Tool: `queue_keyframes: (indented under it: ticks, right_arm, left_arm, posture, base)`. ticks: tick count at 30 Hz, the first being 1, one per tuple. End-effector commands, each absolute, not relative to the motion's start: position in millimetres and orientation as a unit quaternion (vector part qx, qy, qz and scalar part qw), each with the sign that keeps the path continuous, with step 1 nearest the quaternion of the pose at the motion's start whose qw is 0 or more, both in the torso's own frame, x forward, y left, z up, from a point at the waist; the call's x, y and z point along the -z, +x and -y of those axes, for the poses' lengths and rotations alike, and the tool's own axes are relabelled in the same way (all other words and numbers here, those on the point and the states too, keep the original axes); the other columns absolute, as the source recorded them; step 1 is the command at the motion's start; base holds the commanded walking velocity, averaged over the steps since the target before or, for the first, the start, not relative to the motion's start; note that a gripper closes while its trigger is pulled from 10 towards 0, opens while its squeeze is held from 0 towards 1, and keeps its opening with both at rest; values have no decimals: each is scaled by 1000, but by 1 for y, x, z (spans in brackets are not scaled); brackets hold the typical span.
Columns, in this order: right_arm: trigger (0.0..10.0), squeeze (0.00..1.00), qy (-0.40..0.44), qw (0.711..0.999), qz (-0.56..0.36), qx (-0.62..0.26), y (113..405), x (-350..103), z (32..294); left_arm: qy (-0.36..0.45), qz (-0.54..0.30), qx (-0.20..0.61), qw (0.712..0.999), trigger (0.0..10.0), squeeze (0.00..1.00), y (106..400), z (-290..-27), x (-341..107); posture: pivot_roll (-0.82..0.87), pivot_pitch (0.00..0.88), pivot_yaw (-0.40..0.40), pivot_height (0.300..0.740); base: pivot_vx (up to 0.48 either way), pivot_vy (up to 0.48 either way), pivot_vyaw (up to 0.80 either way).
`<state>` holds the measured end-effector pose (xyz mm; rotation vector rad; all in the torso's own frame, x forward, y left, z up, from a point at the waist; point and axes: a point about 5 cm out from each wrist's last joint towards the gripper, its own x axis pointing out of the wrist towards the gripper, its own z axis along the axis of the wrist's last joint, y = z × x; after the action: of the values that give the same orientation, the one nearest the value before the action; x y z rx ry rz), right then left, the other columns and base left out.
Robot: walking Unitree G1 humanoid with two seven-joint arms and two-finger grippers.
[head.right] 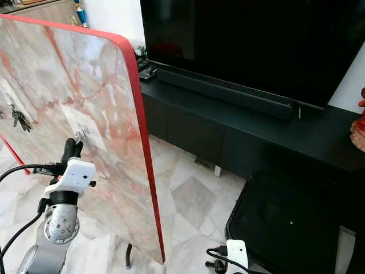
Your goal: Hang keys on a hook
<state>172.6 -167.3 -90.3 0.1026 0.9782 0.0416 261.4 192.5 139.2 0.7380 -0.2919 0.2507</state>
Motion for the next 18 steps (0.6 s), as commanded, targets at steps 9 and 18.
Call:
queue_keyframes:
  ticks: [9,18]
  right_arm:
    - [10000,0,50,882,-468,-22,175,89,166]
    - [10000,0,51,882,-468,-23,176,89,166]
  left_arm:
    - [391,136,-108,904,10000,0,264,-190,-137]
    - [408,127,-107,898,10000,0,264,-190,-135]
  posture:
    - [-52,0,10,740]
    - [-51,0,11,740]
  base:
    - [0,0,0]
    - [0,0,0]
